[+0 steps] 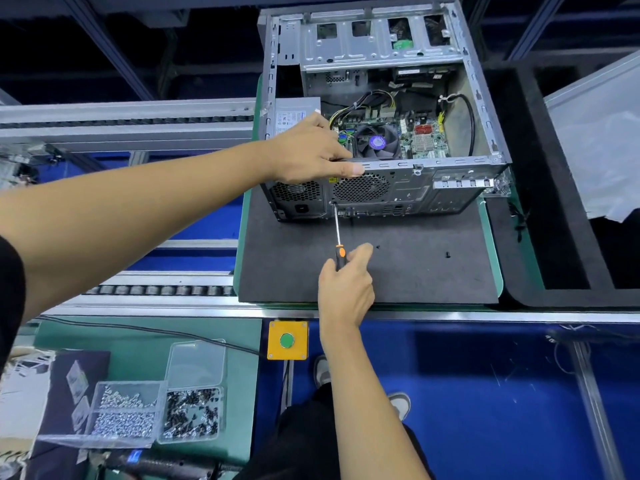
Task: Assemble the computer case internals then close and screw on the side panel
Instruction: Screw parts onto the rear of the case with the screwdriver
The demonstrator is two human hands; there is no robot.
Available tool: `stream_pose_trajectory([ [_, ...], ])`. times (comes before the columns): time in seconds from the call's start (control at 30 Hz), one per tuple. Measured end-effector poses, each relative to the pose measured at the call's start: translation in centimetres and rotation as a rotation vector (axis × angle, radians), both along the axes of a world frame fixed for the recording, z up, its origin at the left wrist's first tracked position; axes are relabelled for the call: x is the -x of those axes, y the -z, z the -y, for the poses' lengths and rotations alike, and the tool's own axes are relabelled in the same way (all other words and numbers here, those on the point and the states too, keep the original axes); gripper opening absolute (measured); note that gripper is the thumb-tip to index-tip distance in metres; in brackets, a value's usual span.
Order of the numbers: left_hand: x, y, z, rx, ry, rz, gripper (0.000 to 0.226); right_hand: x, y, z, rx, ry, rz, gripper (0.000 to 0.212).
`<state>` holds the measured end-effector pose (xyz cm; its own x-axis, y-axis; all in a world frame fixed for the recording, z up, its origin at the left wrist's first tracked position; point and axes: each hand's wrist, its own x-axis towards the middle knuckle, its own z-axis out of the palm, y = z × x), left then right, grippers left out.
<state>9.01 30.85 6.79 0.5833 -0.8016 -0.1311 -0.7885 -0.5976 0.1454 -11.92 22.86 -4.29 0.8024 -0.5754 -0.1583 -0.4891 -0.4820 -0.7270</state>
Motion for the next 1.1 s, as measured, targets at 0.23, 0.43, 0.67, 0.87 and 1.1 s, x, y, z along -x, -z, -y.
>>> stream_pose_trajectory([
  [0.23,0.1,0.2,0.0,-0.011,0.006,0.012,0.064,-0.2,-0.6,-0.1,-1.699,0.343,-0.047,0.023],
  [0.43,-0.1,0.6,-0.1,-0.001,0.028,0.036,0.069,-0.1,-0.4,1.0,-0.656,0.298,0.098,0.005],
  [0.67,0.2,1.4,0.3,-0.018,-0.027,0.133,0.082,0.1,-0.4,1.1,-0.090,0.027,0.092,0.029],
  [0.87,-0.2,1.6,0.1,-0.008,-0.036,0.105,0.087,-0.1,-1.7,-0.6,-1.680,0.448,-0.050,0.012],
  [1.1,-0.1,1.5,0.3,-0.020,-0.029,0.100,0.084,-0.1,-1.0,0.0,-0.625,0.236,0.078,0.012],
])
